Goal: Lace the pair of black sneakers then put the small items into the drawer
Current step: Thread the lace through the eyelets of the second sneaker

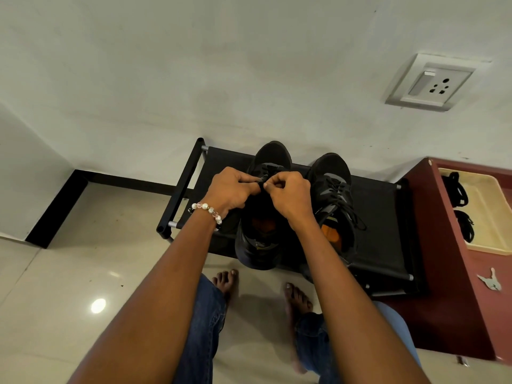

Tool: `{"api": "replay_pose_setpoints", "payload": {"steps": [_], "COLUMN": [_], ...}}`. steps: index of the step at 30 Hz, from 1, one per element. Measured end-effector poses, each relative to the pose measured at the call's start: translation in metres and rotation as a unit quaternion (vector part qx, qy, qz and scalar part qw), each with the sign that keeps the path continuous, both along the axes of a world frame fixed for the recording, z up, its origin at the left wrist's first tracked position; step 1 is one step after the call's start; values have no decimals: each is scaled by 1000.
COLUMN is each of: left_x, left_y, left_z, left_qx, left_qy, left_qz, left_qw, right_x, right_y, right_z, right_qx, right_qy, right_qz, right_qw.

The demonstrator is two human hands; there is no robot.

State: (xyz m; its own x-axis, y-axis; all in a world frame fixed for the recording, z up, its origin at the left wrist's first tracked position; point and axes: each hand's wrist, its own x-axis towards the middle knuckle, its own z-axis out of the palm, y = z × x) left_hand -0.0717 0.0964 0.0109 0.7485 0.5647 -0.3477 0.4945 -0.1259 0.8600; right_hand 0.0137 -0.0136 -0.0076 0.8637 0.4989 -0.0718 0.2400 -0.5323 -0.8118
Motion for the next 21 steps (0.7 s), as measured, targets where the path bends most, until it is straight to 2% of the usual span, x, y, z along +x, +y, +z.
{"api": "replay_pose_setpoints", "payload": {"steps": [4,8,11,15,21], "left_x": [0,-1,0,6,13], "left_y": [0,3,6,5,6], "left_z": [1,2,2,-2,-7], "left_qx": [-7,-28,-27,17,25], "left_qy": [-4,-1,0,3,8], "left_qz": [-6,-34,-11,27,60], "left_qw": [1000,999,1000,999,998], "right_x": [-4,-3,-2,2,3], "right_y": [-1,-3,-3,-2,-2], "right_z": [0,0,2,-1,-7], "right_qx": [28,76,101,91,90], "right_qy": [16,115,152,130,43], "right_qz": [-17,-48,-66,-80,-58], "right_qw": [999,989,981,984,993]}}
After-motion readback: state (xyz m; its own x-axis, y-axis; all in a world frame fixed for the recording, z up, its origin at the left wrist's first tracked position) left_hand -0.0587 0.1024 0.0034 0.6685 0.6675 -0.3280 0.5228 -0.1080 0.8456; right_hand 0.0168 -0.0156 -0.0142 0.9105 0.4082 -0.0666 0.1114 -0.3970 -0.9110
